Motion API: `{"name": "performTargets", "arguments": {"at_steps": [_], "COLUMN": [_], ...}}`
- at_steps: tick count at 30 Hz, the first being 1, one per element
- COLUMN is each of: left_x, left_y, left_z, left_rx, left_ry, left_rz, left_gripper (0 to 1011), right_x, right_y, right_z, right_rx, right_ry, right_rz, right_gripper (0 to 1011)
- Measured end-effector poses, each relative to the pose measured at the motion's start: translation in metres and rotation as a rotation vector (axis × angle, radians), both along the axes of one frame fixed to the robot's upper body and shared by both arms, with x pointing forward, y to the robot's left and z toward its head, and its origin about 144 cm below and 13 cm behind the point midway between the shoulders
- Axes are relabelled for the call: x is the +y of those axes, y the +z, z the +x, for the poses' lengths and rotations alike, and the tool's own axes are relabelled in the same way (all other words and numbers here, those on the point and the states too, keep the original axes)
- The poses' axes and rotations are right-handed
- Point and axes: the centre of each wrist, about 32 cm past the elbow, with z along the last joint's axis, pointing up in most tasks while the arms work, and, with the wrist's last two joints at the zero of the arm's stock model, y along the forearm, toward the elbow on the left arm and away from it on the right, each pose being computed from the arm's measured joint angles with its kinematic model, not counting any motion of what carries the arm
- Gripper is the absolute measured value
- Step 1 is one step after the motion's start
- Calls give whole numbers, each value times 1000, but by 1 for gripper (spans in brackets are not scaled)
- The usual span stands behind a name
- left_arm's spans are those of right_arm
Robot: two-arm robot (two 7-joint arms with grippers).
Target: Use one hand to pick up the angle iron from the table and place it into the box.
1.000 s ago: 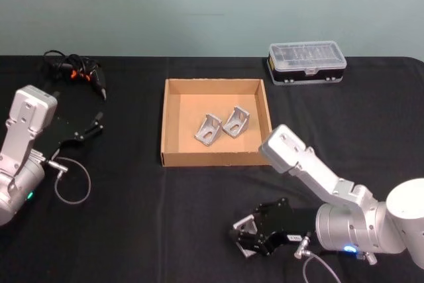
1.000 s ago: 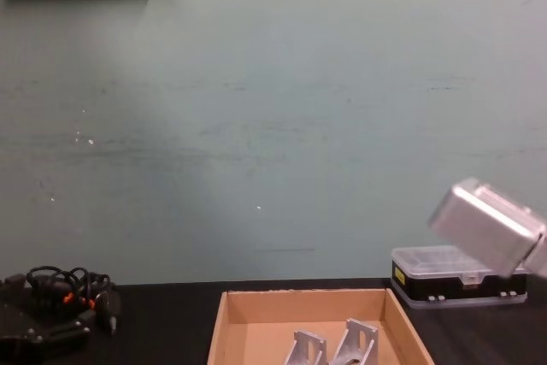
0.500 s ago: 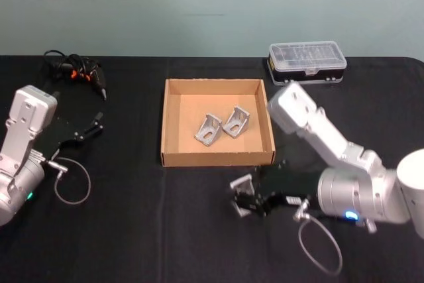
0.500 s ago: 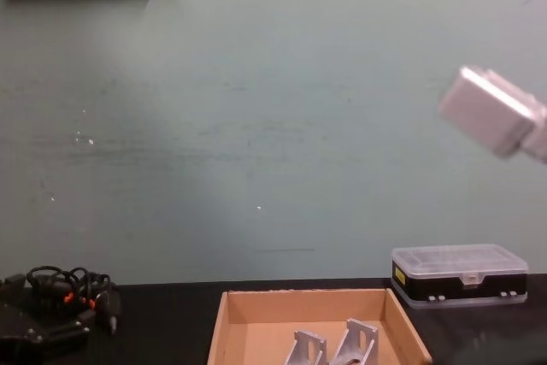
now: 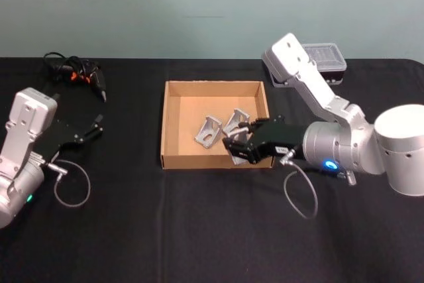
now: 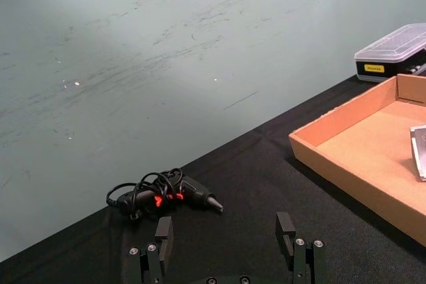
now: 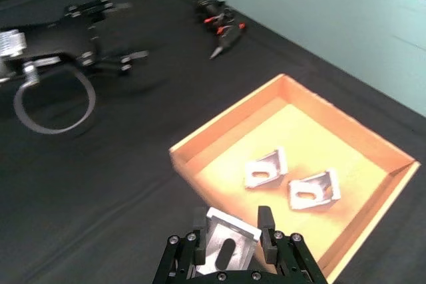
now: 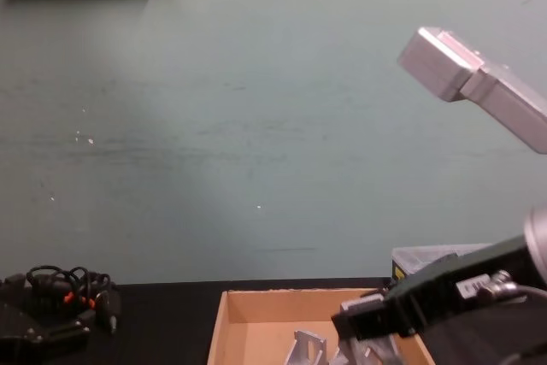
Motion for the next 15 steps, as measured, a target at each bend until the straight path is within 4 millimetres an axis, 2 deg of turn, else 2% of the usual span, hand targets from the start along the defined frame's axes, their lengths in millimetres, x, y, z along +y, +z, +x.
{"name": "performTargets", "arguments": {"at_steps": [6,15], "left_x": [0,0], "left_y": [0,0], "left_z": [0,0], "left_rx": [0,0], "left_ry": [0,0], "left_rz": [0,0], "left_gripper": [1011,1011], "right_x": [0,4], "right_y": [-8,-21], "right_z": [20,38], "right_rx": [3,1], "right_ry": [-61,-74], "right_rz": [16,23], "right_gripper": [465,466]}}
